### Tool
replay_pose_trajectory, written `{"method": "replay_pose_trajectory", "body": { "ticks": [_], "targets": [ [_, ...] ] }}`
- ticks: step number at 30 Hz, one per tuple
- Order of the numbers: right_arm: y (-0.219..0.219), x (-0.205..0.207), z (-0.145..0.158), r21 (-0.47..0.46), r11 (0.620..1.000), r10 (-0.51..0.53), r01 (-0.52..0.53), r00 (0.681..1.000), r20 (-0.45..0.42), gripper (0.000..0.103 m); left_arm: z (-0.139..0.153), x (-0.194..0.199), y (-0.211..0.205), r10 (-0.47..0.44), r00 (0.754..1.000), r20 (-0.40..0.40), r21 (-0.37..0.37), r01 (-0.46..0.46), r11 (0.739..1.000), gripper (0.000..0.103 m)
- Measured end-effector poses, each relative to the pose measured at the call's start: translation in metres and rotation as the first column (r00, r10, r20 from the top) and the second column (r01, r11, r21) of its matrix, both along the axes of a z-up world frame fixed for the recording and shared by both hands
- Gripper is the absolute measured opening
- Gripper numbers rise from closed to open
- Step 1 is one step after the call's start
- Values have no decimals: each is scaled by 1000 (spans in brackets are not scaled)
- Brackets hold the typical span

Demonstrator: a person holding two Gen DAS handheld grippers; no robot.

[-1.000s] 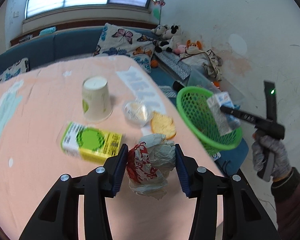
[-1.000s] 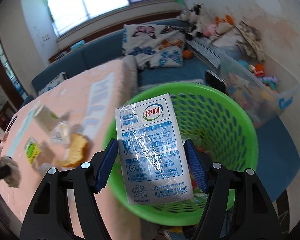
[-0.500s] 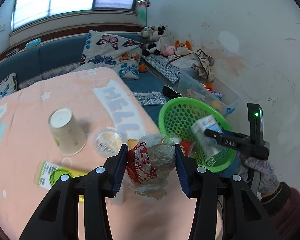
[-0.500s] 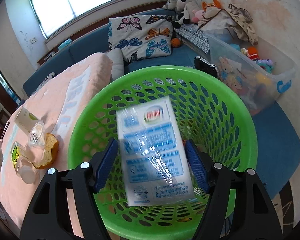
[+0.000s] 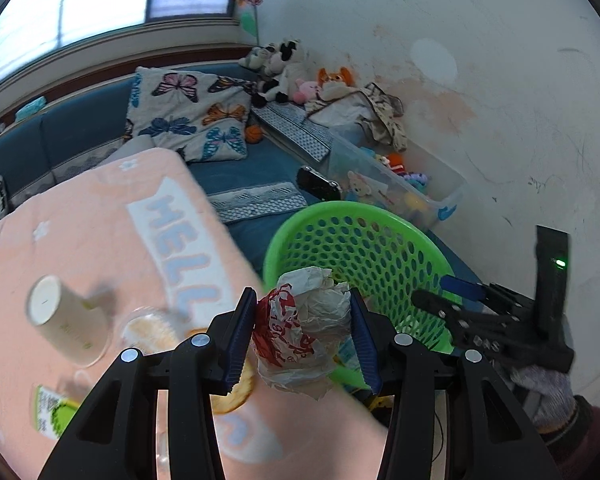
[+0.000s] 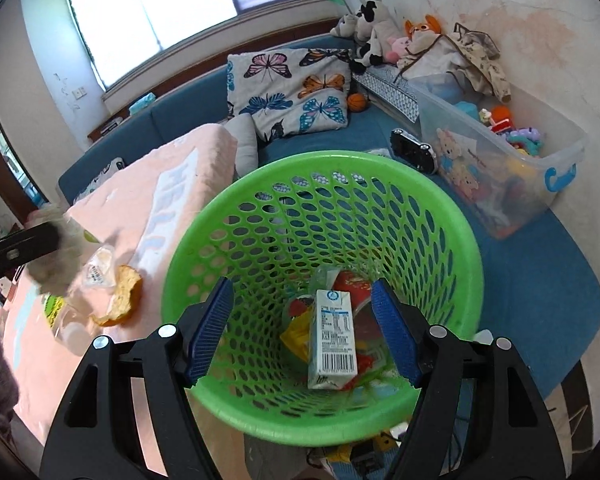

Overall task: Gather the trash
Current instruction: 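Drop the crumpled tissue into the green basket with the left gripper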

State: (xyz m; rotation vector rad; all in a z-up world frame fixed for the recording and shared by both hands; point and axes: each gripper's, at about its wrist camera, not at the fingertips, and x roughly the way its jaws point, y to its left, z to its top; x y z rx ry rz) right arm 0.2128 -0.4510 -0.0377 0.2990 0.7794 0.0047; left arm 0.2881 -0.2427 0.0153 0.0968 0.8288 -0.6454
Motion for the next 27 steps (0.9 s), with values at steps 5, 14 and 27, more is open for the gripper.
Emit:
{"method": "replay_pose_trajectory", "body": {
  "ticks": [5, 14, 27],
  "targets": [
    [-4, -20, 4, 1, 1000, -8, 8, 1000, 14, 72, -11, 9, -30, -37, 999, -35, 19, 38, 999, 46],
    [-12, -38, -2, 26, 999, -29, 29, 1000, 9, 72, -29, 19, -74, -67, 996, -61, 59, 71, 996, 56],
    [-1, -44, 2, 44, 999, -8, 7, 1000, 23, 72, -24, 14, -52, -25, 998, -62, 35, 28, 999, 72]
  ]
}}
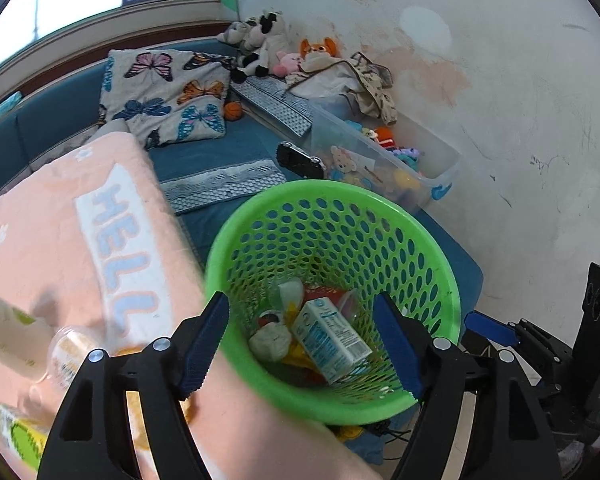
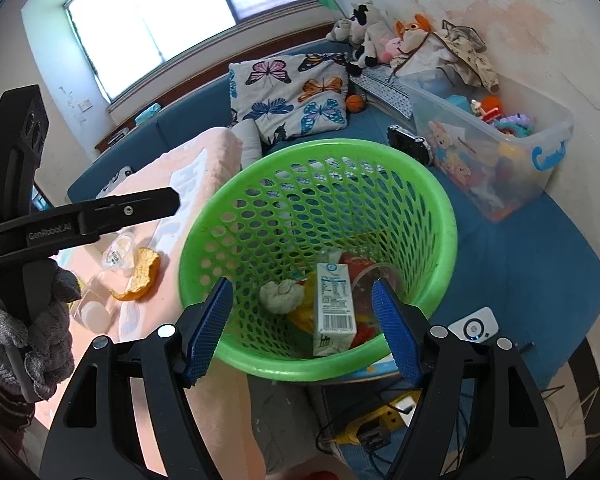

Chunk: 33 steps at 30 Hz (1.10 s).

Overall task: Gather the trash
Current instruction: 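Drop the crumpled tissue into the green basket with the left gripper, then move both grippers back toward the orange peel and bottle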

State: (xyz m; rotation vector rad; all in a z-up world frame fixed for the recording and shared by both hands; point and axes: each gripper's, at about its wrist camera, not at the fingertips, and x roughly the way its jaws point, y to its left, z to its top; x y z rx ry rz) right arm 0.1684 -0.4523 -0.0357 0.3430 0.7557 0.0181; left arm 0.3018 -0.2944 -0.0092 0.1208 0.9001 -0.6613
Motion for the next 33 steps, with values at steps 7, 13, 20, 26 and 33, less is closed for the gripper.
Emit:
{"method": "replay_pose_trajectory", "body": {
  "ticks": [7, 13, 20, 26, 33],
  "targets": [
    [24, -2, 7, -13, 999, 45, -44, 999, 17, 73, 12, -18, 51, 81, 996, 36, -2, -81, 997, 72],
    [52, 5, 9, -25, 994, 104, -103, 994, 17, 73, 18, -30, 109, 180, 983, 38, -27, -179, 984, 72],
    [92, 20, 7, -21, 982, 190, -190, 982, 15, 73, 14, -40, 167, 296, 955, 30, -14, -296, 955, 72],
    [133, 39, 0, -34, 959, 280, -280, 960, -6, 73, 11, -48, 214, 386, 922, 25, -16, -386, 922, 72],
    [169, 61, -14, -78, 919, 384, -387, 922, -43, 73, 2, -52, 246, 447, 895, 13, -8, -447, 895, 72]
  ]
}}
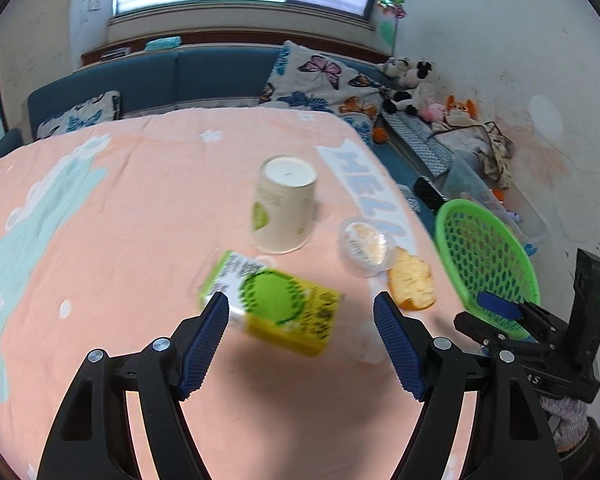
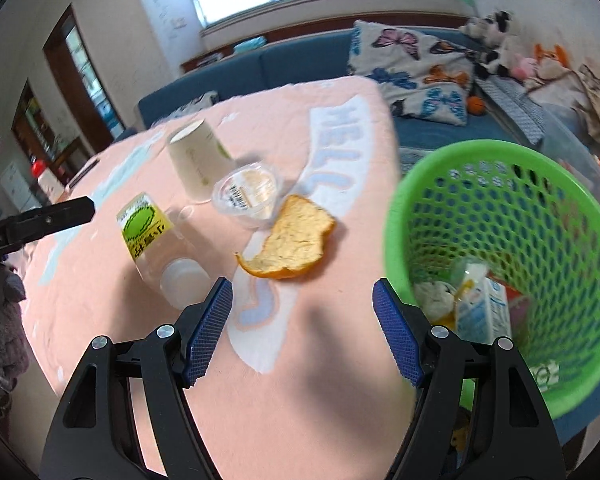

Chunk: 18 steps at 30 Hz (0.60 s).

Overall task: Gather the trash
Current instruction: 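Move both grippers back toward the orange peel and bottle, then grasp the orange peel with the right gripper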

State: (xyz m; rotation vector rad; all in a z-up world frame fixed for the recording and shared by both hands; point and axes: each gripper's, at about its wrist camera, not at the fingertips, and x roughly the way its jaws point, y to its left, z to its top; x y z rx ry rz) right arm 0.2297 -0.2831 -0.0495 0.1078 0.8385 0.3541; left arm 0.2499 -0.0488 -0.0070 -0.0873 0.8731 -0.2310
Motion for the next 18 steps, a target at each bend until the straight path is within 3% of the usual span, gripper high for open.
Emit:
{"method": "replay_pose_trajectory", "body": {
  "ticks": [11, 18],
  "targets": [
    [29, 35, -19, -52, 997, 54, -56, 998, -25, 71, -16, -1, 31, 84, 995, -51, -43, -86, 995, 72],
    [41, 52, -33, -107, 994, 27, -30, 999, -35, 66, -21, 2, 34, 128, 988, -90, -80, -135, 988, 72]
  ]
}}
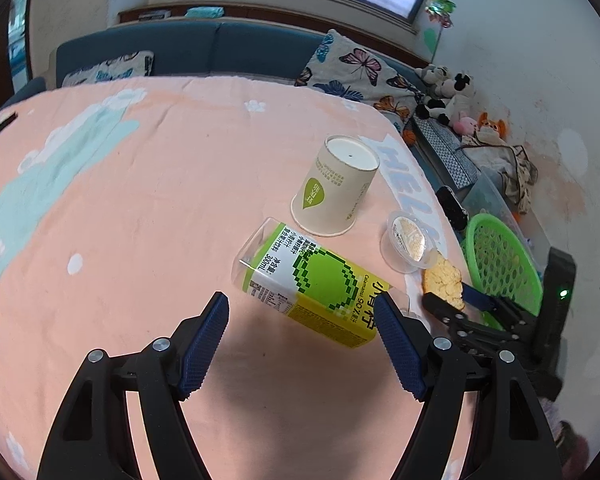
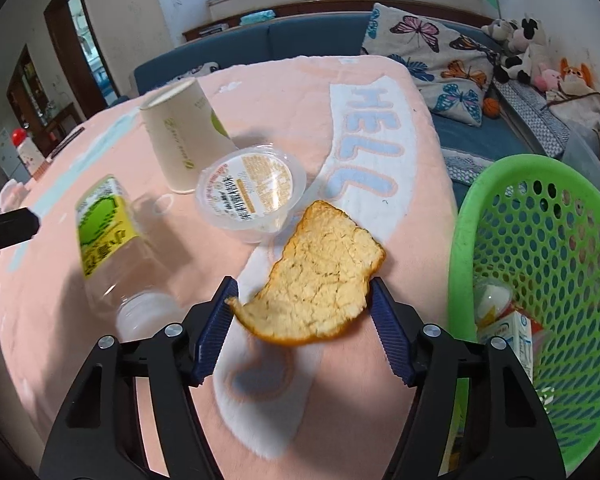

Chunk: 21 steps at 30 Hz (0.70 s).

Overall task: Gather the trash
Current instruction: 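Grasp the orange peel with the right gripper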

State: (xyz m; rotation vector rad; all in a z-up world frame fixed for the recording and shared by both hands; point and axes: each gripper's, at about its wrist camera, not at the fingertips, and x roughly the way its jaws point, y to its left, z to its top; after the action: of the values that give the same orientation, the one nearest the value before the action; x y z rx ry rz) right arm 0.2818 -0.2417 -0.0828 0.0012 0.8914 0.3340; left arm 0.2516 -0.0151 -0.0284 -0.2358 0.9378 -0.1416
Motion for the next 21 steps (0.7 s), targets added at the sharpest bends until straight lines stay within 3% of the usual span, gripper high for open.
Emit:
{"method": "replay_pose_trajectory", "body": {
  "ticks": [11, 16, 21],
  "targets": [
    [14, 7, -6, -128, 992, 4, -1, 1000, 20, 61, -6, 10, -7, 55, 998, -37, -36, -56, 998, 72],
    [13, 9, -8, -129, 992, 2, 1, 1000, 23, 59, -7, 13, -12, 52, 998, -43, -37, -54, 998, 72],
    [10, 5, -5, -113, 994, -11, 15, 999, 39, 50, -13, 19, -14, 91, 992, -83, -65, -97, 993, 72]
  ]
}}
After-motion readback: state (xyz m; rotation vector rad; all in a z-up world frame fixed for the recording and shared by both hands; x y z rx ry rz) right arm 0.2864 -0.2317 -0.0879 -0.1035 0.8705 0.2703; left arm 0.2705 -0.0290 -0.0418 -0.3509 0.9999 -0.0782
